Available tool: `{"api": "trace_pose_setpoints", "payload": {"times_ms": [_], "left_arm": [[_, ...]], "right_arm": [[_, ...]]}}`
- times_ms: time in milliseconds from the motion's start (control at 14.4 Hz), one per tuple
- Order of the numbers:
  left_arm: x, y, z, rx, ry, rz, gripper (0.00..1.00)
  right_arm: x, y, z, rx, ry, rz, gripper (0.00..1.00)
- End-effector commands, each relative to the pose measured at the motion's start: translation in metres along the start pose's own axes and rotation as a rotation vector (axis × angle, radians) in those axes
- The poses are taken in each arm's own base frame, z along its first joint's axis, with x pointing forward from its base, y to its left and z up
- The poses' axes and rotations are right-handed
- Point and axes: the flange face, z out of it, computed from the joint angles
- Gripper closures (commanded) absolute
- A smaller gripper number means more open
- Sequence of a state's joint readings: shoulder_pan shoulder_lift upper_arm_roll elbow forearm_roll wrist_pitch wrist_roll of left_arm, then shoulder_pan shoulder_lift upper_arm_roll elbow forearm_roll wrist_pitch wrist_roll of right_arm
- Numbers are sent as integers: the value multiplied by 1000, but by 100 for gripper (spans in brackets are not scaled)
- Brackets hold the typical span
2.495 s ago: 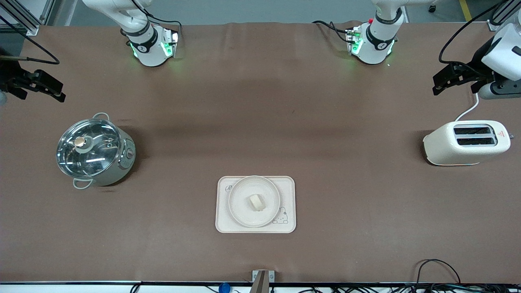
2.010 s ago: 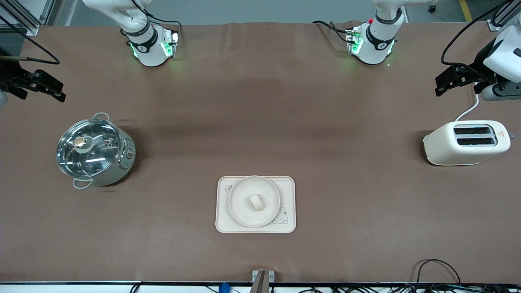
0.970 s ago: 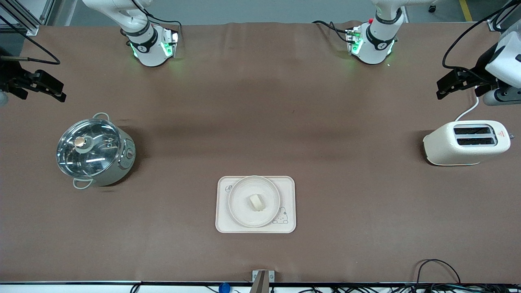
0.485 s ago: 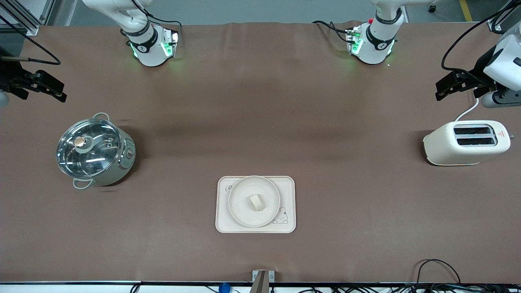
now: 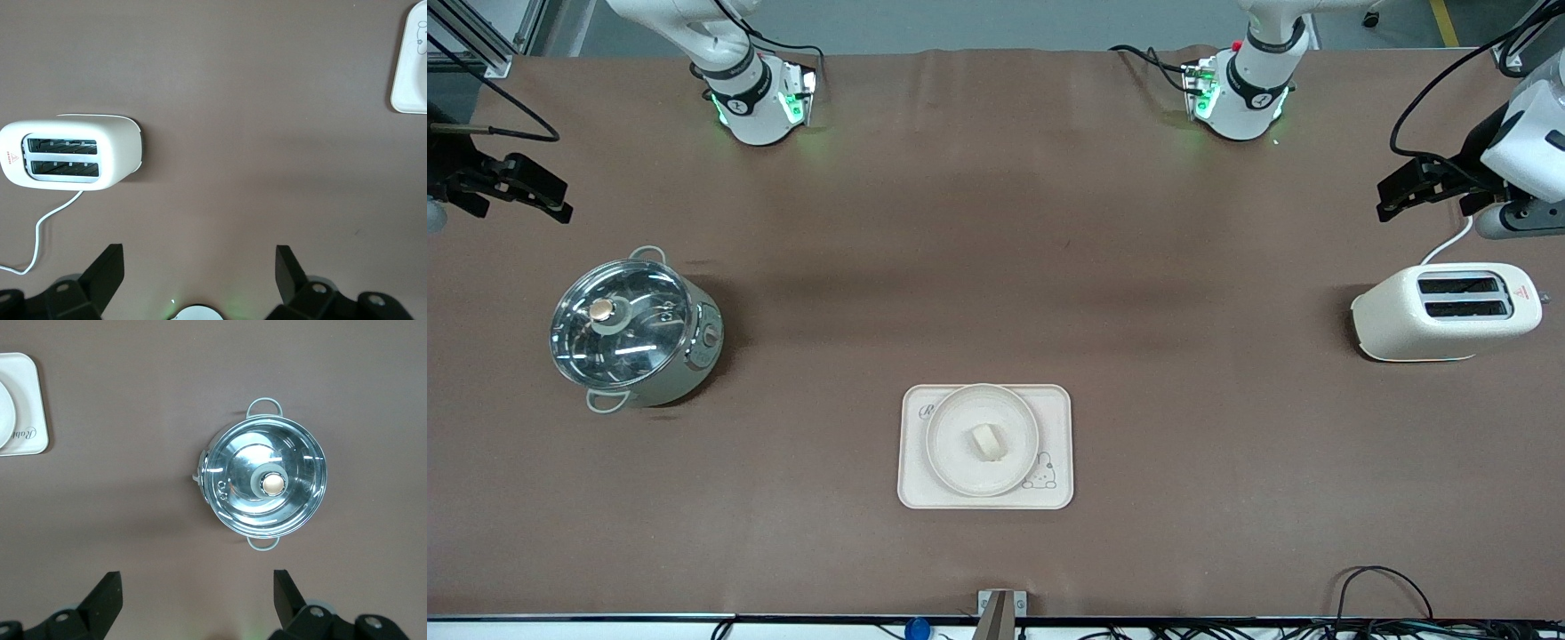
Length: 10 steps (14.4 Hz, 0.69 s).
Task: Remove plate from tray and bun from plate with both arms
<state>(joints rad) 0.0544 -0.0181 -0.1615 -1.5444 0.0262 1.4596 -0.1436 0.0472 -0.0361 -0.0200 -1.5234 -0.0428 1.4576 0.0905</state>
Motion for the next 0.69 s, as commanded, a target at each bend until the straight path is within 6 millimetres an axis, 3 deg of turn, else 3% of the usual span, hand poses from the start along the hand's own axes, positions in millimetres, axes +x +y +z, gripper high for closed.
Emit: {"api": "trace_pose_setpoints", "payload": {"times_ms": [0,416,554,624], "left_arm": [[2,-2,-6,16,5,9,0],[1,-4,-7,16,6,3,0],[3,-5,-4,16,1,-1,0],[4,-5,-3,16,-2,-3,0]], "right_arm": [[-5,-1,-1,5,3,4,0],[-5,-3,-1,19,7,2,0],[-2,-14,-2,91,15,-8,0],[11,-22,11,123,15,-13,0]]}}
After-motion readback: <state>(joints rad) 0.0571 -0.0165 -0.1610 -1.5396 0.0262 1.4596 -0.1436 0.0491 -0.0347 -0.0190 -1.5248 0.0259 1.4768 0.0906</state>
